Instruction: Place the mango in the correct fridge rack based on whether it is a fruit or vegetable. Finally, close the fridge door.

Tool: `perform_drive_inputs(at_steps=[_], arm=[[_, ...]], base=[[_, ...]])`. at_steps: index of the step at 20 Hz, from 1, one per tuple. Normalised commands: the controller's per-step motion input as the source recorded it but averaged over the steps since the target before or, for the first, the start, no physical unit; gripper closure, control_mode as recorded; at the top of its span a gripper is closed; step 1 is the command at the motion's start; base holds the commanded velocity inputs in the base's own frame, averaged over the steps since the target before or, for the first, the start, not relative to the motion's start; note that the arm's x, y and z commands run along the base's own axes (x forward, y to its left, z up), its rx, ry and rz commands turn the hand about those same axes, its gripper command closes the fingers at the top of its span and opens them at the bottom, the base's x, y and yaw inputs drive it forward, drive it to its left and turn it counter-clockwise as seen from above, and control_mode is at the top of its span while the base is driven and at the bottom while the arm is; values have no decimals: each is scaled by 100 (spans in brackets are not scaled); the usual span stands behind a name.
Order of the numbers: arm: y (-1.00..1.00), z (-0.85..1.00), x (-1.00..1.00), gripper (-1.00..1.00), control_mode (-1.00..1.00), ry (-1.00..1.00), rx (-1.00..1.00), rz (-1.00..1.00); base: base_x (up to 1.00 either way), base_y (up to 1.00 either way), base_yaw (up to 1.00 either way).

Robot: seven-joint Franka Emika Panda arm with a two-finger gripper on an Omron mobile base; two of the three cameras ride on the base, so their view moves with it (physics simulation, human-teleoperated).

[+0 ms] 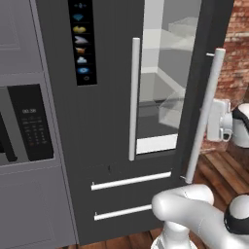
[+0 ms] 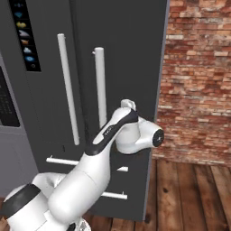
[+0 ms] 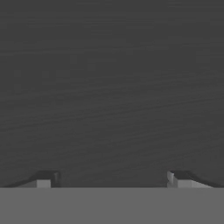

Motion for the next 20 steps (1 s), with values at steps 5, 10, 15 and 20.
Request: perform_drive_inputs(at_steps=[5,10,15,20], arm=[[34,11,47,-100,-100,0,-3,-23],[3,14,38,-100,-100,2,0,-22],[0,10,42,-100,-100,6,0,-19],[0,12,49,-100,-100,10,0,-14]], base=[[0,0,0],[0,0,0],[0,0,0],[0,0,0]])
